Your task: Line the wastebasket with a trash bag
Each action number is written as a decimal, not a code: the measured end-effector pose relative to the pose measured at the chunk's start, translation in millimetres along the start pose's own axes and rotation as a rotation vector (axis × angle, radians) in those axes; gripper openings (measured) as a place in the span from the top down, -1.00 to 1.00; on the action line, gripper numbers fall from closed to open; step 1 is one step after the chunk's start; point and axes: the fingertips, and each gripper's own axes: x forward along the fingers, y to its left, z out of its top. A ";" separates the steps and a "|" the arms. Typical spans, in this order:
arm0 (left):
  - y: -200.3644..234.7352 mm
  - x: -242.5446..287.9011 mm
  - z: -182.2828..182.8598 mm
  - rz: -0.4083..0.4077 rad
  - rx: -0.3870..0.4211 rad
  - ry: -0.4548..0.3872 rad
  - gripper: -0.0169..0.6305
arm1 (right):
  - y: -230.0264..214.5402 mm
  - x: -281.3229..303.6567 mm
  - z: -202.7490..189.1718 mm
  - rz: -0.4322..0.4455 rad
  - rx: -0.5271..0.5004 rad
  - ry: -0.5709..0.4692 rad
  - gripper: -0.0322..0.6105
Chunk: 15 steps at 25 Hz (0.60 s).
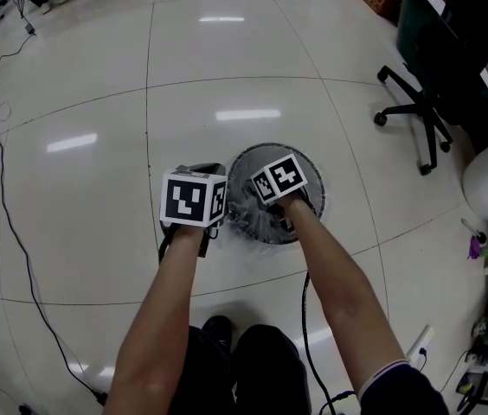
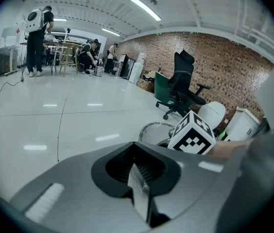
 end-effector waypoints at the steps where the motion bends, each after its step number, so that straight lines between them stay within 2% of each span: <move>1: -1.1 -1.4 0.9 0.001 0.002 -0.002 0.91 | 0.4 -5.6 2.4 -0.002 -0.005 -0.006 0.70; 8: -18.7 -18.4 6.0 0.003 0.035 -0.022 0.91 | 11.5 -58.6 22.8 -0.007 -0.038 -0.109 0.72; 13: -34.9 -35.5 8.7 0.004 0.063 -0.043 0.91 | 24.5 -106.4 29.9 -0.024 -0.051 -0.233 0.89; 15: -45.6 -42.1 10.0 -0.004 0.079 -0.052 0.91 | 30.6 -127.4 28.8 -0.026 -0.054 -0.280 0.89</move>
